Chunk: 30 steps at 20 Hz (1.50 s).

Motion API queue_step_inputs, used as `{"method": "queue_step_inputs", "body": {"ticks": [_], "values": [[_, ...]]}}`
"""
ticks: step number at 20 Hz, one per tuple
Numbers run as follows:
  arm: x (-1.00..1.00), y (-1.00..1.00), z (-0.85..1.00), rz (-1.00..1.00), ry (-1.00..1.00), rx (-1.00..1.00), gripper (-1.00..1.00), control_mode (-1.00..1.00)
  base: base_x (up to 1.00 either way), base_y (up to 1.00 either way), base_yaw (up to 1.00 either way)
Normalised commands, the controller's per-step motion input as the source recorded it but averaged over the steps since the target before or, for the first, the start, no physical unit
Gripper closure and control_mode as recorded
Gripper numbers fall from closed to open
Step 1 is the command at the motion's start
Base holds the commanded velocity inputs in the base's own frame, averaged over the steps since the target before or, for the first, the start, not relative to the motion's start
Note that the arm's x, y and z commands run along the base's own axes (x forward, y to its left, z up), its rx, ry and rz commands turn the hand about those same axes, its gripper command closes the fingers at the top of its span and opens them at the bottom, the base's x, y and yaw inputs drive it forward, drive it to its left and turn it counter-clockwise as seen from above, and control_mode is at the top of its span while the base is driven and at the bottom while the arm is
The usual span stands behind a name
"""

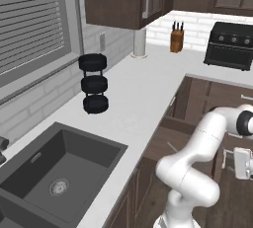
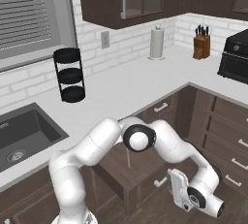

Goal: Take a straw from the drawer in front and place it inside the glass cup on the dining counter.

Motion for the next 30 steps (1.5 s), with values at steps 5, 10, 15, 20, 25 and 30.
{"method": "queue_step_inputs", "body": {"ticks": [5,10,15,20,25,30], "values": [[-0.32,-0.07,0.48,0.0,0.05,0.0,-1.0,-1.0,0.0,0.0,0.0],[-0.2,0.22,0.9,0.0,0.21,-0.17,-1.0,-1.0,0.0,0.0,0.0],[0.0,0.69,0.89,0.0,0.25,-0.25,-1.0,-1.0,0.0,0.0,0.0],[0.11,1.0,0.63,0.0,0.2,-0.26,-1.0,-1.0,0.0,0.0,0.0],[0.0,0.93,0.68,0.0,0.26,-0.25,-1.0,-1.0,0.0,0.0,0.0],[0.23,0.85,0.3,-0.01,0.4,-0.26,-1.0,-1.0,0.0,0.0,0.0]]}}
